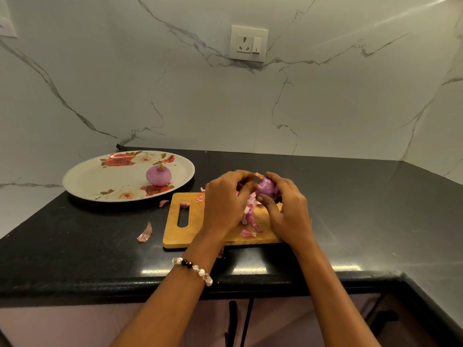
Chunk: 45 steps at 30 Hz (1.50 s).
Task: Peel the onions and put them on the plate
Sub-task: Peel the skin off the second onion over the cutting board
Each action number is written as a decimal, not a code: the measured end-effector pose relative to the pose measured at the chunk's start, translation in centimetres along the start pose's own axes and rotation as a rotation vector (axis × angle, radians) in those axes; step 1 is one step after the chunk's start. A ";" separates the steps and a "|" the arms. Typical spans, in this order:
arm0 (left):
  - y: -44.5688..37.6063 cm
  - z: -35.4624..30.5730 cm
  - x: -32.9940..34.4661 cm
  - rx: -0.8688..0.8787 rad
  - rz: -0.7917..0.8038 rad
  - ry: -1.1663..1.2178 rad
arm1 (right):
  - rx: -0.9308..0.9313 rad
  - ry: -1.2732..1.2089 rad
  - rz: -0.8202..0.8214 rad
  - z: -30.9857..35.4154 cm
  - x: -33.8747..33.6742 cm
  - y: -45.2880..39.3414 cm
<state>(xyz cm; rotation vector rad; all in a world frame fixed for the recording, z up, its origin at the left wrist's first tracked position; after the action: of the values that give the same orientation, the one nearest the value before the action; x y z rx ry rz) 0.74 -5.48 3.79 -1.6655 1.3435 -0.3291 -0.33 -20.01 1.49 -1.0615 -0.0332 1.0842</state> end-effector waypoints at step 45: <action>0.1 1.3 -1.0 -0.172 -0.047 -0.272 | 0.088 -0.310 0.013 -0.5 -0.2 0.0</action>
<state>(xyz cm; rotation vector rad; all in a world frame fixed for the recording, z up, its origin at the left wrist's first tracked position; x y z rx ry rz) 1.24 -4.00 3.36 -1.8126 1.1563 -0.0105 -0.21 -20.52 1.33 -0.8082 -0.2246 1.2423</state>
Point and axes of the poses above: each hand's wrist, its own y-axis away from the middle knuckle, its own x-axis out of the palm, z = x × y, the point moved 10 cm from there along -y, towards the middle knuckle, and after that the axes turned 3 degrees about x, right-handed, at the moved point
